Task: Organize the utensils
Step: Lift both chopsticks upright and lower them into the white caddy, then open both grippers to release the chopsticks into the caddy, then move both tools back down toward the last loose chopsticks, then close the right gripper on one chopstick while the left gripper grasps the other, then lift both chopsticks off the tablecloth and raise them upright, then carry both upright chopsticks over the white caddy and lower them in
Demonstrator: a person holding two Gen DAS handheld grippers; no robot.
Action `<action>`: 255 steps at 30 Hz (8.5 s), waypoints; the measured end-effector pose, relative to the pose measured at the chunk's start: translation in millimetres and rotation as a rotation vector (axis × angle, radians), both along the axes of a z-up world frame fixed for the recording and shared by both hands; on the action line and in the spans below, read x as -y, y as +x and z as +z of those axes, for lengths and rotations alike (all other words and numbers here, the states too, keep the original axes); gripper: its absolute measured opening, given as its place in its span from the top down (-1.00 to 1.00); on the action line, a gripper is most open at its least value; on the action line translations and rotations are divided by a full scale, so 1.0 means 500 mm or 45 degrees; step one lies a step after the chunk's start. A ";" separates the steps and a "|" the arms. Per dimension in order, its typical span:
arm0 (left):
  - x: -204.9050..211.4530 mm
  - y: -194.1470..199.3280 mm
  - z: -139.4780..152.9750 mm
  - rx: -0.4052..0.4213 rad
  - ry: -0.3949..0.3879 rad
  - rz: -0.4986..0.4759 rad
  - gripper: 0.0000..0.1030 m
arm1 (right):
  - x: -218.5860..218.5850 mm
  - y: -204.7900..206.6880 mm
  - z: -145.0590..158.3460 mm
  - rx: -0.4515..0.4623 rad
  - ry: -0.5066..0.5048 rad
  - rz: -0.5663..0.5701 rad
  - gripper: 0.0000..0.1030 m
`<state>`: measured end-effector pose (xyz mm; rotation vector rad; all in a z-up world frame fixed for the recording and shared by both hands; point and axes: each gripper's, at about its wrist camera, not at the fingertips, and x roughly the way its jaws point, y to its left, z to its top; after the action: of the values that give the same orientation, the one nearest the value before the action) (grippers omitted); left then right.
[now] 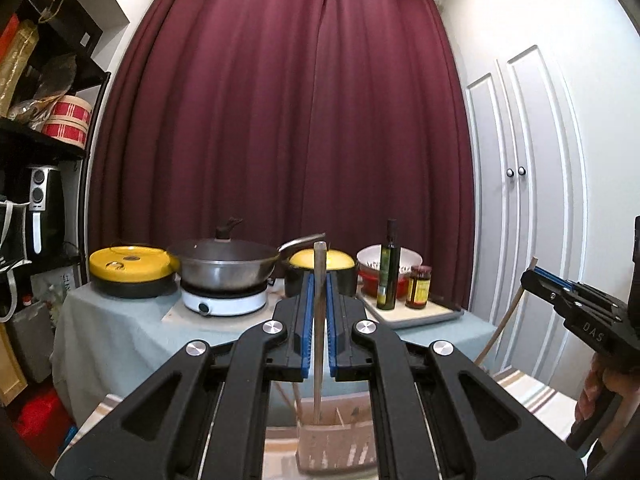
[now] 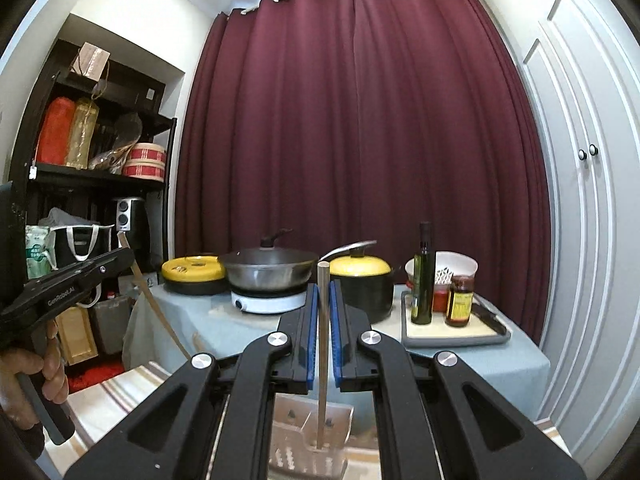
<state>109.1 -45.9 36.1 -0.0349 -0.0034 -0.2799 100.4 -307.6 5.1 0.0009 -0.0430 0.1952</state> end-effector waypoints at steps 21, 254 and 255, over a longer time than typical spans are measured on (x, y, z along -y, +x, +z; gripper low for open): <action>0.049 0.152 -0.115 -0.186 0.060 -0.042 0.88 | -0.002 0.148 -0.100 -0.170 0.031 0.001 0.87; -0.026 -0.270 -0.263 -0.402 0.136 0.019 0.88 | -0.032 -0.223 -0.243 -0.363 -0.090 -0.059 0.87; -0.027 -0.265 -0.262 -0.401 0.133 0.023 0.88 | -0.033 -0.219 -0.241 -0.366 -0.093 -0.059 0.87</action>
<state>-23.5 -32.5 -94.9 0.0254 0.3238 -0.2534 -9.1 -291.1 -115.3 -0.0444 0.2505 0.1488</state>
